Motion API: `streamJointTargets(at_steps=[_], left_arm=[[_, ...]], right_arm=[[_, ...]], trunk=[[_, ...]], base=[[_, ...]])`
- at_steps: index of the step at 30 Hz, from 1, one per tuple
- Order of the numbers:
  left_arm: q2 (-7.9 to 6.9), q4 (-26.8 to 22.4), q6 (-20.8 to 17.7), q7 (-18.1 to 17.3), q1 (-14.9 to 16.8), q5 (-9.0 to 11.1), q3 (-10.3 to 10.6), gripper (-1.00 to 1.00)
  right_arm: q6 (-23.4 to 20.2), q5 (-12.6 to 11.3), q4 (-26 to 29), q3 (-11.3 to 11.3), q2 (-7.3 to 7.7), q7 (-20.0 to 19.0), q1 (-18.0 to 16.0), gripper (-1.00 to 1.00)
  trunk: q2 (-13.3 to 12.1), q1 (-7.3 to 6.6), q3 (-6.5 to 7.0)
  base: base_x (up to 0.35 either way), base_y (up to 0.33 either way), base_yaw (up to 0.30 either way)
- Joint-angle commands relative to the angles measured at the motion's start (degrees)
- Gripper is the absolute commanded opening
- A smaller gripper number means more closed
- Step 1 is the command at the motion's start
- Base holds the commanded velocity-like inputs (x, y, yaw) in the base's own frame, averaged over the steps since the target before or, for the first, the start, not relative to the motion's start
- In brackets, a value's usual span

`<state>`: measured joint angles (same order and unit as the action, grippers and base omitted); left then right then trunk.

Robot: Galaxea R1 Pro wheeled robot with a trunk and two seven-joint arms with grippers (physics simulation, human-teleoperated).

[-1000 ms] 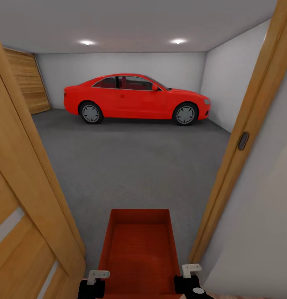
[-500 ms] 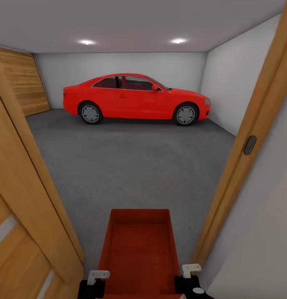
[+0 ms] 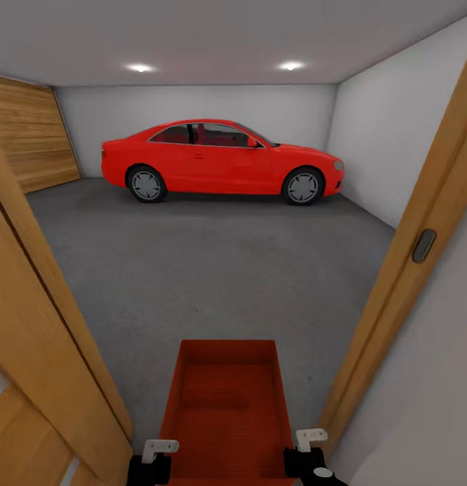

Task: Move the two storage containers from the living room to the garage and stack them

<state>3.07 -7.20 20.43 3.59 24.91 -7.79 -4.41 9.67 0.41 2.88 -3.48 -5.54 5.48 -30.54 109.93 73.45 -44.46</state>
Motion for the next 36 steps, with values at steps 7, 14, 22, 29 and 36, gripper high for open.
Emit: streamJointTargets(at_steps=[7, 14, 22, 29, 36], left_arm=[[0.01, -0.04, 0.22, 0.81, 0.05, -0.47, -1.59, -1.0], [0.01, -0.01, 0.22, 0.81, 0.05, -0.47, -1.58, -1.0], [0.01, -0.05, 0.22, 0.81, 0.05, -0.47, -1.58, -1.0], [0.01, -0.03, 0.22, 0.81, 0.05, -0.47, -1.58, -1.0], [0.01, -0.03, 0.22, 0.81, 0.05, -0.47, -1.57, -1.0]], right_arm=[[0.17, -0.15, -0.07, 0.05, 0.0, 0.5, -0.05, -1.0], [0.17, -0.15, -0.07, 0.05, 0.0, 0.5, -0.05, -1.0], [0.17, -0.15, -0.07, 0.05, 0.0, 0.5, -0.05, -1.0], [0.17, -0.16, -0.07, 0.05, 0.0, 0.5, -0.05, -1.0], [0.17, -0.15, -0.07, 0.05, 0.0, 0.5, -0.05, -1.0]], trunk=[[0.02, 0.0, -0.05], [0.02, 0.0, -0.05], [0.02, 0.0, -0.05], [0.02, 0.0, -0.05], [0.02, 0.0, -0.05]], base=[[0.185, 0.0, 0.0], [0.057, 0.0, 0.0], [0.194, 0.0, 0.0], [0.062, 0.0, 0.0], [0.004, 0.0, 0.0]])
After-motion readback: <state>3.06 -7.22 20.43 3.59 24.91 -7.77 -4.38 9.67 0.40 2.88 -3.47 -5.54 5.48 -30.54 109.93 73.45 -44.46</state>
